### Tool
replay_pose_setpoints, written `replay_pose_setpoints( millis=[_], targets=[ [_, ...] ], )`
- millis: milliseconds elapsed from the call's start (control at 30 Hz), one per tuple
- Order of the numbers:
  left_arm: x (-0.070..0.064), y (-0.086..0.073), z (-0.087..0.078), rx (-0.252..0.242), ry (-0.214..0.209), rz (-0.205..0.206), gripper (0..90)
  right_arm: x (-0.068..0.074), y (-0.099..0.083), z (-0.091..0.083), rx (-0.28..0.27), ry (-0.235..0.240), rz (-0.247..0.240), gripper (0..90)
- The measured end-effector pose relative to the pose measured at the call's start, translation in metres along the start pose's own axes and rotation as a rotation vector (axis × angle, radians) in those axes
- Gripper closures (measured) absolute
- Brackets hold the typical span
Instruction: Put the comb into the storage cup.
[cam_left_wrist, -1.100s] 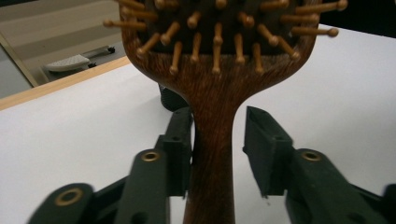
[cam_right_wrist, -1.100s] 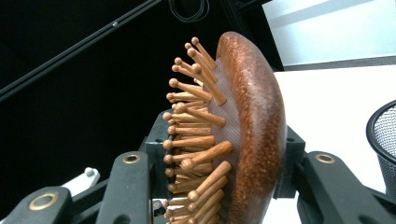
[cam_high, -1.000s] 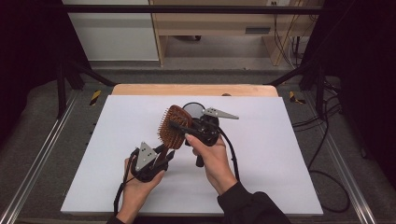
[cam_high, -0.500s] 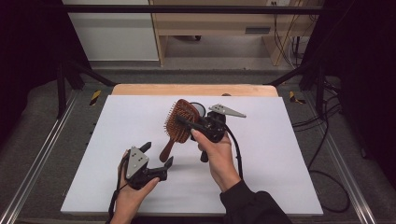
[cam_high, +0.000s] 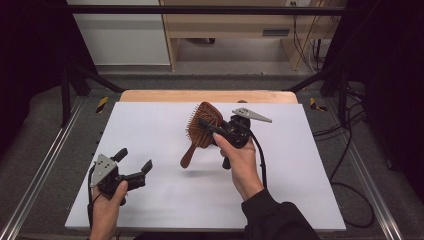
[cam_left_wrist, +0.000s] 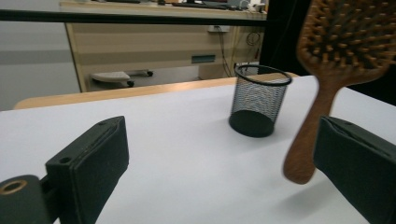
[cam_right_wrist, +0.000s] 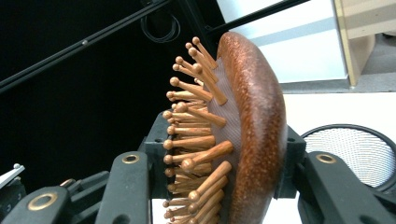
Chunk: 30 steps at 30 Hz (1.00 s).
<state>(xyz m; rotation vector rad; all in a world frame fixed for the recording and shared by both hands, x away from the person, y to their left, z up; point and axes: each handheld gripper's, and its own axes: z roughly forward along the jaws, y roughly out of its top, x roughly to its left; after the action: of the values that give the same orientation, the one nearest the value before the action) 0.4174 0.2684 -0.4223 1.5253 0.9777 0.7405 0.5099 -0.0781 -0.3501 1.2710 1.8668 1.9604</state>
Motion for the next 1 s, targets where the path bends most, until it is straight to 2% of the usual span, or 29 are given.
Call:
replay_pose_setpoints(
  millis=[100,167,733,1000],
  targets=[
    [0.009,-0.004,0.000,-0.005,0.018,-0.019,4.1,-0.002,0.003,0.000,0.004,-0.003,0.000,52.6],
    [0.011,-0.006,0.001,0.006,0.028,-0.011,4.1,-0.003,0.004,0.000,0.004,-0.005,0.000,52.6],
    [0.015,-0.010,0.002,0.007,0.034,-0.007,4.1,0.002,0.030,0.006,-0.005,-0.022,-0.030,52.6],
    [0.015,-0.011,0.003,0.010,0.036,-0.006,4.1,0.003,0.041,0.008,-0.012,-0.015,-0.029,52.5]
  ],
)
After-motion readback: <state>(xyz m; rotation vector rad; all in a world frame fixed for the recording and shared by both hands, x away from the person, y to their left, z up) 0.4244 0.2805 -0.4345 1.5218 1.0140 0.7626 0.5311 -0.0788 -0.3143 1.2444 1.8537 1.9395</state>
